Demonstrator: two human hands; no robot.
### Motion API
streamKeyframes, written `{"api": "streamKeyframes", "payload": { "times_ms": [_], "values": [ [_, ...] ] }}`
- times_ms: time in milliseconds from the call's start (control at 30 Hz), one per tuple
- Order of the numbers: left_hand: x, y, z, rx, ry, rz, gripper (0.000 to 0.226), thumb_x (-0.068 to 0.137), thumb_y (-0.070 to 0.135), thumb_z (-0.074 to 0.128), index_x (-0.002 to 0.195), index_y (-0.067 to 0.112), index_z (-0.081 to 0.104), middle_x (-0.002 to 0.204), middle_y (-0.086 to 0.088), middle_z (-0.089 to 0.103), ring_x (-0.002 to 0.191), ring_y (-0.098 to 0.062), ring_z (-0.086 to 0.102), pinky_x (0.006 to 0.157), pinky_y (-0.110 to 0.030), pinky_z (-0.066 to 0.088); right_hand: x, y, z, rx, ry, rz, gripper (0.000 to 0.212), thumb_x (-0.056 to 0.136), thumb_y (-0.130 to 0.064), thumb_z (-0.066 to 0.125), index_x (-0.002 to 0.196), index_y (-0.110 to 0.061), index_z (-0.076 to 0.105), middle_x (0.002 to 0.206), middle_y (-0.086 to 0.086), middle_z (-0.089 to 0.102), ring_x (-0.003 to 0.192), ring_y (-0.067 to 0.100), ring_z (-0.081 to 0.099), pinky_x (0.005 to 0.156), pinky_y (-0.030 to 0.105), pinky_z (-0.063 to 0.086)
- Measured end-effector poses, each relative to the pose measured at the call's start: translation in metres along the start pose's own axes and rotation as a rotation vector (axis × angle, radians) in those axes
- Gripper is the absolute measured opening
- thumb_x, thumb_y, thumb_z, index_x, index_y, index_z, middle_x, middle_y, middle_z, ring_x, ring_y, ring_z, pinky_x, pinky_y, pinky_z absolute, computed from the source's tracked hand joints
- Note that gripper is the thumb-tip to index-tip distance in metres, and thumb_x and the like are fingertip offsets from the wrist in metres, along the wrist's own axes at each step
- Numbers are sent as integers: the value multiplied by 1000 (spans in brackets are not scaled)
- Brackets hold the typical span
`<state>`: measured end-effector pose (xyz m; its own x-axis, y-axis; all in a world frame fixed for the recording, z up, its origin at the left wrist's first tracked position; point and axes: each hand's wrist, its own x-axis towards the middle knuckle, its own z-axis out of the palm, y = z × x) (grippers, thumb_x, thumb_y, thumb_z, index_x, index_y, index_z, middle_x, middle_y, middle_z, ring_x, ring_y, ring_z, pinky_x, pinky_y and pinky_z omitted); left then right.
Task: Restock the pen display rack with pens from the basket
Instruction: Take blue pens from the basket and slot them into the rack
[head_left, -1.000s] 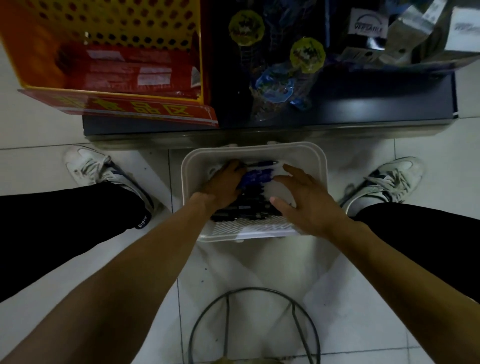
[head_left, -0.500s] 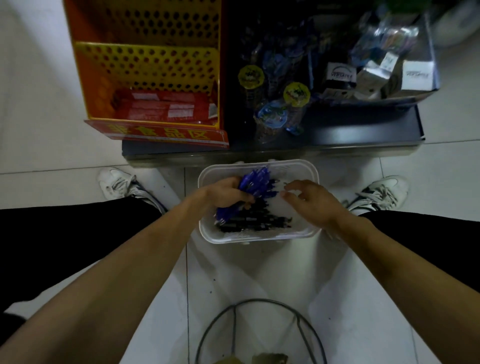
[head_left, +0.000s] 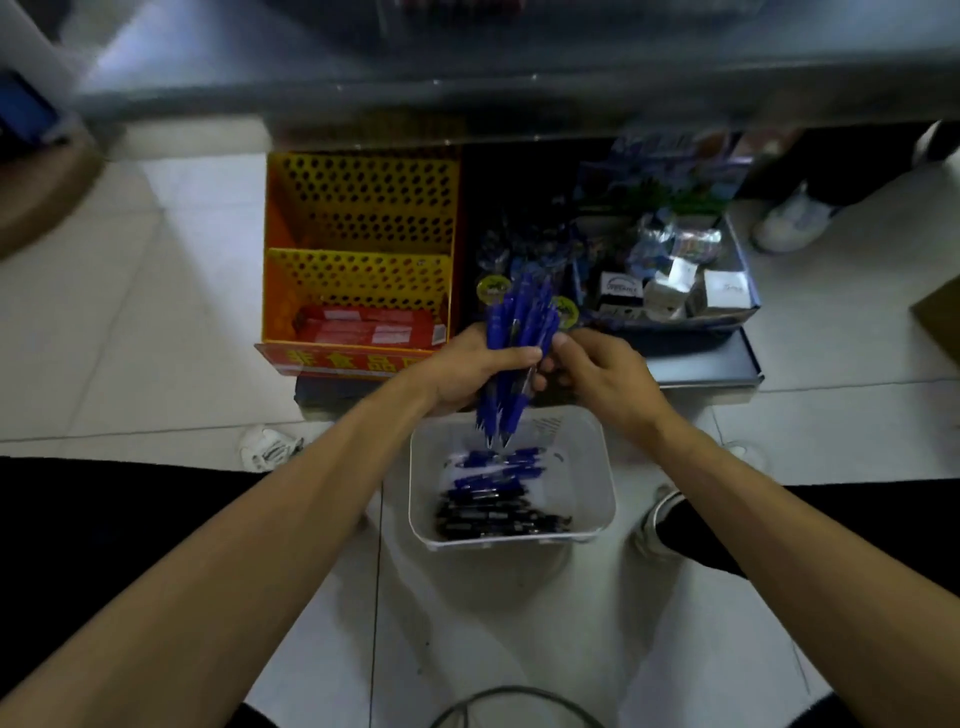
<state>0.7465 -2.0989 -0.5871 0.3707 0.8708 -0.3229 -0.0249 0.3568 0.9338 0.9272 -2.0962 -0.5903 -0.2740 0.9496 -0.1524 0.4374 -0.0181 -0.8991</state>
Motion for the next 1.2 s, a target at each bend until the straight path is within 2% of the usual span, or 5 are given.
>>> {"api": "streamKeyframes", "payload": {
  "times_ms": [233,500,767,1033,1200],
  "values": [
    [-33,66,13,41,174,229,26,86,14,66,112,14,66,95,-8,71,92,-22,67,94,-45,51,-14,-77,-25,196,161,-267,15,98,-22,56,93,-18,70,86,0,73,82,11,69,75,29,56],
    [-57,146,36,122,136,421,26,90,7,63,115,14,64,88,-2,74,81,-16,70,76,-29,54,-17,-157,-65,207,222,-407,9,93,-24,64,92,-17,71,87,6,75,81,25,72,73,42,60],
    [-57,198,40,58,117,554,26,93,13,59,117,7,62,97,-12,71,89,-24,69,85,-36,54,-9,-233,-109,39,216,-513,13,94,-25,62,87,-16,68,68,-7,65,59,0,60,57,13,48],
    [-31,192,19,18,235,599,31,83,18,67,113,10,68,106,-13,73,100,-29,69,89,-36,54,23,-227,-103,-56,35,-342,6,93,-20,63,90,-14,63,80,8,69,77,28,70,81,53,57],
    [-11,172,0,21,277,512,26,85,21,67,104,4,67,93,-17,74,90,-30,71,83,-36,56,46,-221,-97,-105,189,-423,6,94,-22,61,91,-18,65,86,5,69,80,20,67,82,48,56]
  ]
}}
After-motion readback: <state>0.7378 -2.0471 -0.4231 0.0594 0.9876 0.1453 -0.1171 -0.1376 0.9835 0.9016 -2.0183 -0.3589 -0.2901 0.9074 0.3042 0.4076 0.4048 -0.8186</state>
